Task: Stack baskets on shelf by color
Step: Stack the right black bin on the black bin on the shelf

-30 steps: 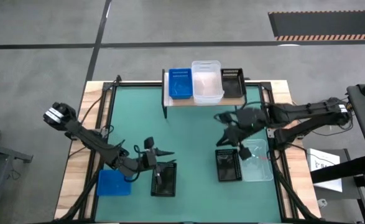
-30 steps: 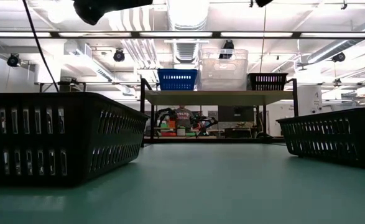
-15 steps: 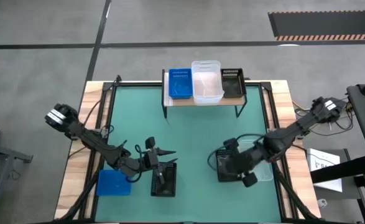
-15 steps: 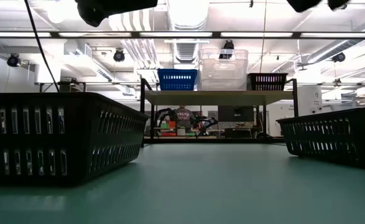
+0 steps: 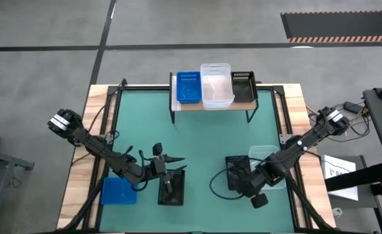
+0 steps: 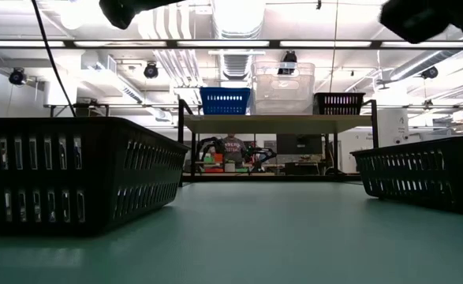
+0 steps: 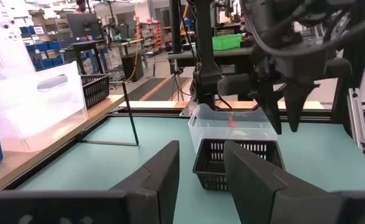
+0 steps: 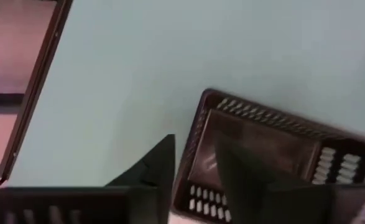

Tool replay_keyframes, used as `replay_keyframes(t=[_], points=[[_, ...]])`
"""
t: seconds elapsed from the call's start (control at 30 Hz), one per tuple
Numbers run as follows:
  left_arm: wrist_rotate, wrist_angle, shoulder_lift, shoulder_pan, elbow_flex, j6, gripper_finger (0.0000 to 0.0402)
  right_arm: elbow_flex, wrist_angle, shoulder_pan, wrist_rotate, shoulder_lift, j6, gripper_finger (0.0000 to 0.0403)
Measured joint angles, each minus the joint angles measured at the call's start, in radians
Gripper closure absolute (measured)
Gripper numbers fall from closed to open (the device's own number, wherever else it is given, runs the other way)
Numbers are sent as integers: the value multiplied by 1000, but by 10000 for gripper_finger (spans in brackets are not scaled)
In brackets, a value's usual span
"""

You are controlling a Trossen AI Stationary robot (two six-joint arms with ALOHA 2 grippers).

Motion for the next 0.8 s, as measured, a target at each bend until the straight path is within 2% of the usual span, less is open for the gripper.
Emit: replay_keyframes(t=[0.13,0.27,0.47,0.63,0.8], points=[[0,1,0,0,0,2,291,1,-49,39,-4,18,97,251],[0,1,0,0,-1,7,291,1,-55,98,-3,31,203,226],[0,3,0,0,-1,29,291,2,-52,160,57,48,334,228],[0,6,0,0,0,35,291,2,-15,165,135,83,333,235],[0,7,-3,0,0,35,291,2,38,154,161,159,302,236]])
